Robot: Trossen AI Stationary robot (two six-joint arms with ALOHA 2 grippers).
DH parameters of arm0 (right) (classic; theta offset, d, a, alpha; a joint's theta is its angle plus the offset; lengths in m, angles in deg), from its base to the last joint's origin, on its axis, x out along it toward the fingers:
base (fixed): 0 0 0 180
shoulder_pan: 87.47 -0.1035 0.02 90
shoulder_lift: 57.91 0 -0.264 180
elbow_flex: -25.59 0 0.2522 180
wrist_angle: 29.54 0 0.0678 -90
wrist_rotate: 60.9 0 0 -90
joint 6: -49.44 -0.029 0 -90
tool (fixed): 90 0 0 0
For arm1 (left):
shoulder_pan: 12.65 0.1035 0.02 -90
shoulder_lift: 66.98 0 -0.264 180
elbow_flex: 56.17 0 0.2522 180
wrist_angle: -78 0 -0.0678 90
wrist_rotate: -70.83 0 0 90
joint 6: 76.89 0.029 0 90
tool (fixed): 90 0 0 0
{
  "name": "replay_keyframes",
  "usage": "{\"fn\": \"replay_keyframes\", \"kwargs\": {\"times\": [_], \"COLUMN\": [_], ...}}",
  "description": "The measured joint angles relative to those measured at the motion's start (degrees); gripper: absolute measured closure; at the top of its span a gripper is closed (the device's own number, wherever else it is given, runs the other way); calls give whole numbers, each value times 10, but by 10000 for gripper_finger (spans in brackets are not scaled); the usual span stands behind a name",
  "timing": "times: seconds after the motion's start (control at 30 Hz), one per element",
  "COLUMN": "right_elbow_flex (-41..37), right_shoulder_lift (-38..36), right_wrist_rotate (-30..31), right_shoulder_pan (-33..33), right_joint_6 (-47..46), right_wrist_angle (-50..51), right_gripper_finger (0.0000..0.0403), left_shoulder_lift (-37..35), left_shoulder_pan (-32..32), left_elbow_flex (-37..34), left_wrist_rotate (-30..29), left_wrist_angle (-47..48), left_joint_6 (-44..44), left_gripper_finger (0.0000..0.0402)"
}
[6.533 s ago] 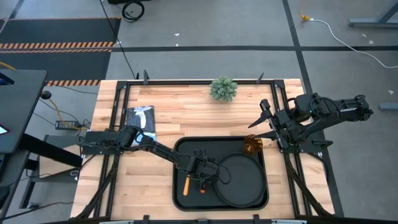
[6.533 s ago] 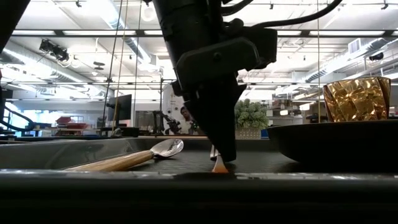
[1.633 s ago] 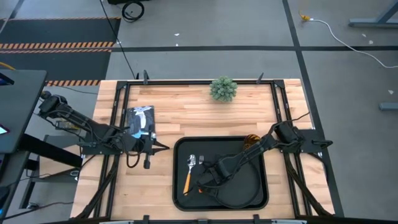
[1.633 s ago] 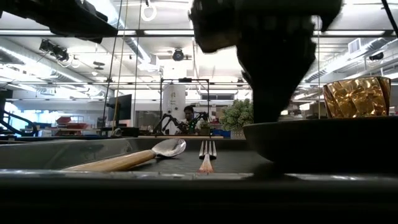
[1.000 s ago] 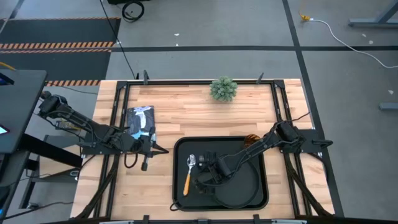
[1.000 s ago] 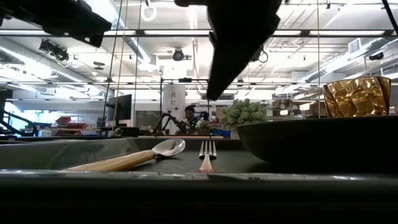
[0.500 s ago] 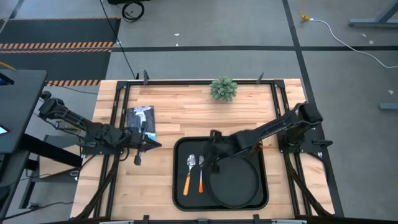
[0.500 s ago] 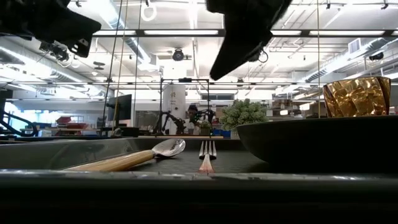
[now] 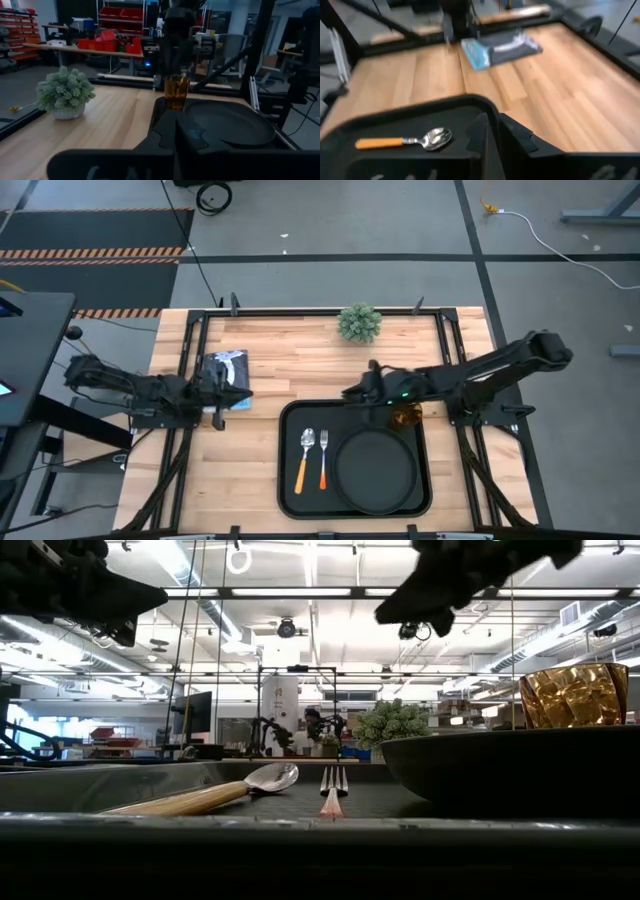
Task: Pick and place plate/cup/fork/spoon on tray
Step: Return to Home Position
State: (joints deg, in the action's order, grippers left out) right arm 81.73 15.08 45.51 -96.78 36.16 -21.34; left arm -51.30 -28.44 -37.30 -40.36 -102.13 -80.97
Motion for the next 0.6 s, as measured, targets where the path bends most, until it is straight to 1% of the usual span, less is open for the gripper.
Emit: {"fn": "replay_keyframes", "kwargs": {"times": [0.17, 0.43, 0.6], "right_elbow_flex": [-89, -212, -269], "right_shoulder_lift": [-100, -241, -305], "right_wrist_rotate": [0, 0, -13], "right_shoulder_pan": [7, 29, 53], "right_joint_6": [13, 45, 39], "right_wrist_angle": [-97, -220, -253], "right_gripper_finger": [355, 355, 356], "left_shoulder_lift": [-48, -123, -157], "left_shoulder_pan": [0, 0, 0], "left_elbow_flex": [0, 0, 0], "left_wrist_rotate": [0, -16, -17], "left_wrist_angle": [35, 78, 99], "left_joint_6": [-1, 5, 9], "left_gripper_finger": [400, 398, 397]}}
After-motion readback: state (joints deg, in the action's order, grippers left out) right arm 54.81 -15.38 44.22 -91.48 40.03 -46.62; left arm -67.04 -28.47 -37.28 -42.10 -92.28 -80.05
